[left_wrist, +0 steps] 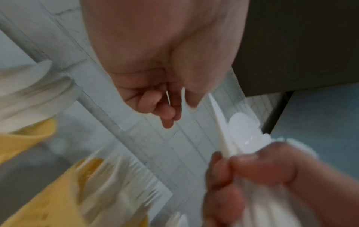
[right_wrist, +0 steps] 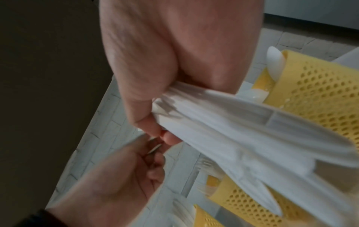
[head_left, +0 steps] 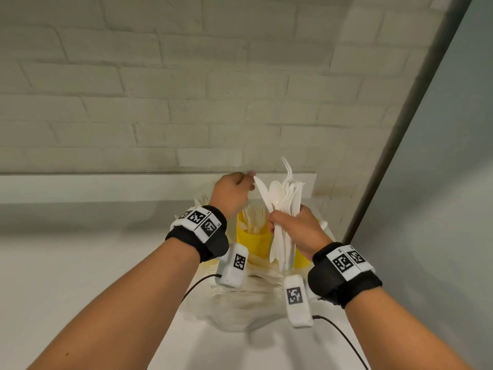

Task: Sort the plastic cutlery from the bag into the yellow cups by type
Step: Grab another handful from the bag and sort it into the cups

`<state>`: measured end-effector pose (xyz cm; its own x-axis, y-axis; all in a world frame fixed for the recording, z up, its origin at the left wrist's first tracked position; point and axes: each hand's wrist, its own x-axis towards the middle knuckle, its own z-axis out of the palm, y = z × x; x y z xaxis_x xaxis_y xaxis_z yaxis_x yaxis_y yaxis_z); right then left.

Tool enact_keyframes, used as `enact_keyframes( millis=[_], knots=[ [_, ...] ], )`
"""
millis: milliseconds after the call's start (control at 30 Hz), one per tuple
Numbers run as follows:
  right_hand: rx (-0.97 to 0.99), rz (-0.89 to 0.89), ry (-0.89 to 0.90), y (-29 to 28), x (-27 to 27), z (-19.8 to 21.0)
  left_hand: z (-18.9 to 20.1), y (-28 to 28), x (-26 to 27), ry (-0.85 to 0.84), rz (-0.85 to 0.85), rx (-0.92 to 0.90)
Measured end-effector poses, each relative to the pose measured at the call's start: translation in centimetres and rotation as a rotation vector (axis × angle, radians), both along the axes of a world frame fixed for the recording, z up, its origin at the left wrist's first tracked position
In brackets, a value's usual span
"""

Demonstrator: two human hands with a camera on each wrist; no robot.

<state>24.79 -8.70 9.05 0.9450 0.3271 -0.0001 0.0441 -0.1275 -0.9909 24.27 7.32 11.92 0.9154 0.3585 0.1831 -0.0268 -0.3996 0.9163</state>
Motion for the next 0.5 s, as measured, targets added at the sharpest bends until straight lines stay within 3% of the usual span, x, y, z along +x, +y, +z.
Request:
enact_keyframes(
  millis=[67, 233, 400, 500],
  knots=[
    [0.006, 0.016, -0.003, 0.4, -0.1, 0.0, 1.4, -0.5, -0.4, 0.003, -0.020, -0.125],
    [-0.023, 0.099, -0.062, 1.1, -0.5, 0.1, 2.3, -1.4, -1.0, -0.020, -0.114, -0.041],
    [-0.082, 0.186, -0.088, 1.2, -1.2, 0.0, 2.5, -0.6, -0.7, 0.033, -0.241, -0.106],
    [-0.113, 0.207, -0.082, 1.2, -1.4, -0.1, 2.9, -0.2, -0.7, -0.047, -0.196, -0.176]
  ],
)
